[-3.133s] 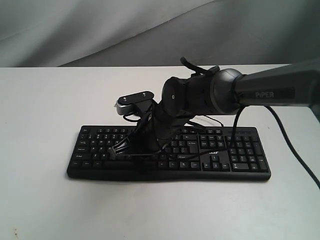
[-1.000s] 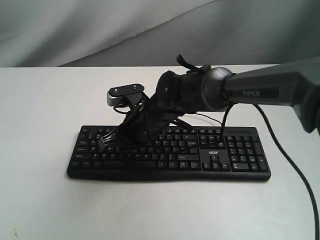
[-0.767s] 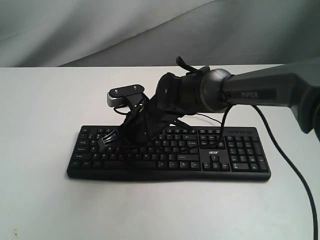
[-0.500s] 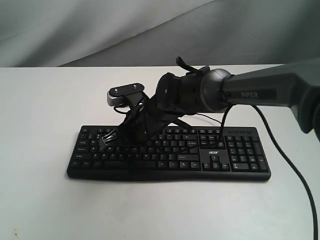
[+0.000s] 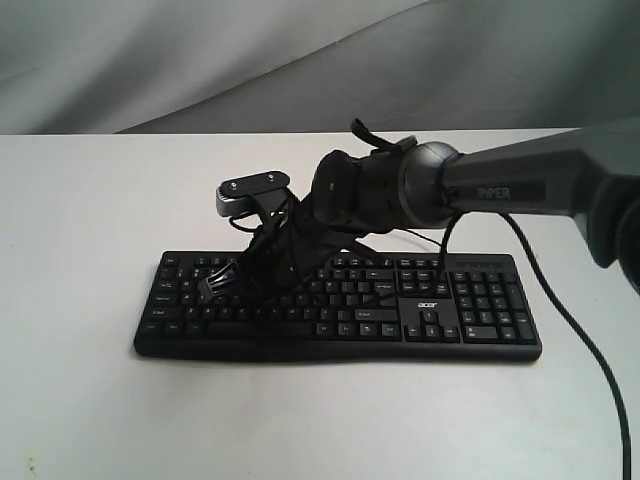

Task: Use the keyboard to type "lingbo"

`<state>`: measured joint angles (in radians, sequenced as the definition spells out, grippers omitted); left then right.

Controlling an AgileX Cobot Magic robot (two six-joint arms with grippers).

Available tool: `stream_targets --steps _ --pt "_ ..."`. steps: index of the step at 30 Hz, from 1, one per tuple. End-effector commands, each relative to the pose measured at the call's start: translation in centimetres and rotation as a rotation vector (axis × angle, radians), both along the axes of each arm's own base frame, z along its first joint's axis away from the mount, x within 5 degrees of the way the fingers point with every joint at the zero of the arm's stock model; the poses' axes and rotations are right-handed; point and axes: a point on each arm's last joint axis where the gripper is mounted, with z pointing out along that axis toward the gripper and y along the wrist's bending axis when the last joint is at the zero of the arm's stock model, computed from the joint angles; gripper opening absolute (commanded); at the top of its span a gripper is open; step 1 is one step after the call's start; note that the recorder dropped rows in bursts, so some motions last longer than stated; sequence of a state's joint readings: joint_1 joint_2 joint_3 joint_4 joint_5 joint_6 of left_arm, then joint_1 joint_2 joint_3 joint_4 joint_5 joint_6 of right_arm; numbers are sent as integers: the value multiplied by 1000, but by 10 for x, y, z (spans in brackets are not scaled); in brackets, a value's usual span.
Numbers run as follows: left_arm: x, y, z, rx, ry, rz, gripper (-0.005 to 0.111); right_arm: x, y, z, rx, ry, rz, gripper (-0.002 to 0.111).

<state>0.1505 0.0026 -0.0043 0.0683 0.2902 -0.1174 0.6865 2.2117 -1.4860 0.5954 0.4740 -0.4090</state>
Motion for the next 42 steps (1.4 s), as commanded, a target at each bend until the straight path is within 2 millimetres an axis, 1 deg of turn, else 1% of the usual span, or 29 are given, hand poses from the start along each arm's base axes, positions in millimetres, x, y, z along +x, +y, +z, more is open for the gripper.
stream_targets --steps 1,12,42 --pt "0 0 -1 -11 -5 2 1 -1 0 15 5 -28 24 0" --pt "0 0 -1 -11 -5 2 1 -4 -2 18 -16 0 30 0" --pt "0 0 -1 -11 -5 2 1 -8 -4 15 -51 43 39 0"
